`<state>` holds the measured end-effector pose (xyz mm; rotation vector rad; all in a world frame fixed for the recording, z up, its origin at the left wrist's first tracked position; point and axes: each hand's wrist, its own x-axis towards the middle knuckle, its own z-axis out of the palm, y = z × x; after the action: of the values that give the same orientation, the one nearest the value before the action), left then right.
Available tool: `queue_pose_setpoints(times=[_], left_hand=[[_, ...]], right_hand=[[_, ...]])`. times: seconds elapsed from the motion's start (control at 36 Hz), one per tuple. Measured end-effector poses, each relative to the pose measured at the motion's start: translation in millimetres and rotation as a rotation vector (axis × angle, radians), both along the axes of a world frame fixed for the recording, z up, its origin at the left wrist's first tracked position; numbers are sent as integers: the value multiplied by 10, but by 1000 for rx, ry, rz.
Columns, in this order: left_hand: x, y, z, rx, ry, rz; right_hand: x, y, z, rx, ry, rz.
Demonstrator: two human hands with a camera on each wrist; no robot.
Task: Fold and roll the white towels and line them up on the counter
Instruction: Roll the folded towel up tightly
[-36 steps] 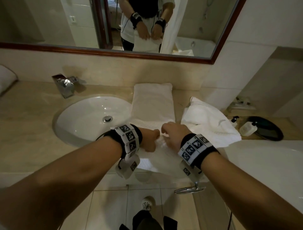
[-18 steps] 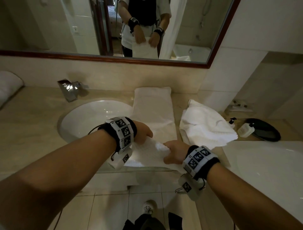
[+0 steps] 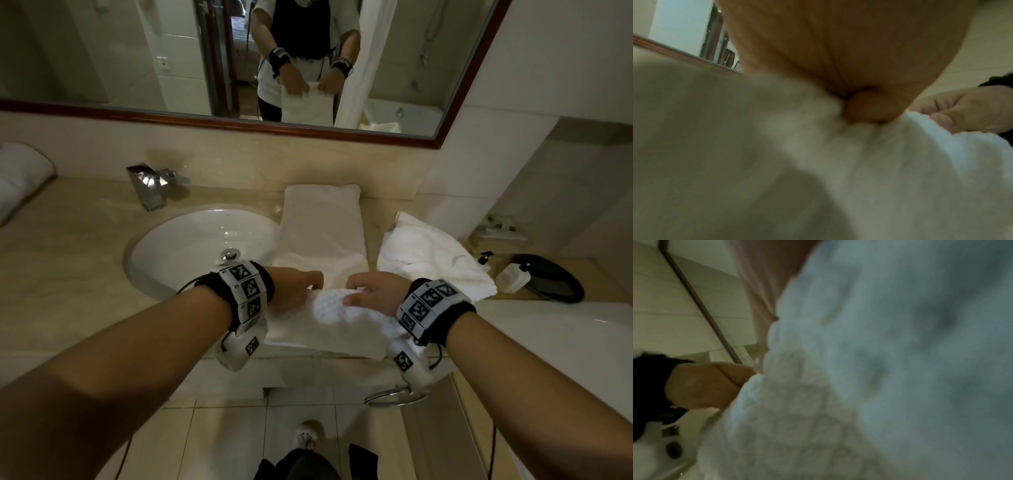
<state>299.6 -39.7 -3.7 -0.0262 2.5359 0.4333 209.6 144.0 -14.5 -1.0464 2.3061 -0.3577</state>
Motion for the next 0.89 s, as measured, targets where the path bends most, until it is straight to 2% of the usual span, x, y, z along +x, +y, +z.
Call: queue_pose_setpoints(times=[0.11, 0.25, 0.39, 0.5, 0.56, 0.61, 0.69, 0.75, 0.81, 0.89], left_hand=[[-3, -41, -8, 131, -59, -19], [-60, 55, -83, -23, -62, -136], [-142, 25, -131, 40, -30, -64], [-194, -17, -114, 136, -15, -61], [-213, -50, -113, 165, -41, -41], [-212, -64, -114, 142, -77, -48], [-206, -42, -114, 16, -113, -96], [-225, -31, -111, -109, -48, -164], [-245, -30, -126, -216, 101, -189], [-247, -8, -140, -194, 227, -175]], right_hand=[[-66, -61, -17, 127, 32, 57], [-116, -152, -51, 247, 167, 76], [20, -259, -103, 264, 347, 151], [177, -259, -231, 132, 166, 63], [189, -215, -326, 112, 185, 43], [179, -200, -369, 92, 197, 21], [147, -193, -348, 60, 177, -8], [128, -212, -307, 48, 148, -1], [94, -267, -277, 84, 144, 23], [45, -340, -211, 128, 134, 21]])
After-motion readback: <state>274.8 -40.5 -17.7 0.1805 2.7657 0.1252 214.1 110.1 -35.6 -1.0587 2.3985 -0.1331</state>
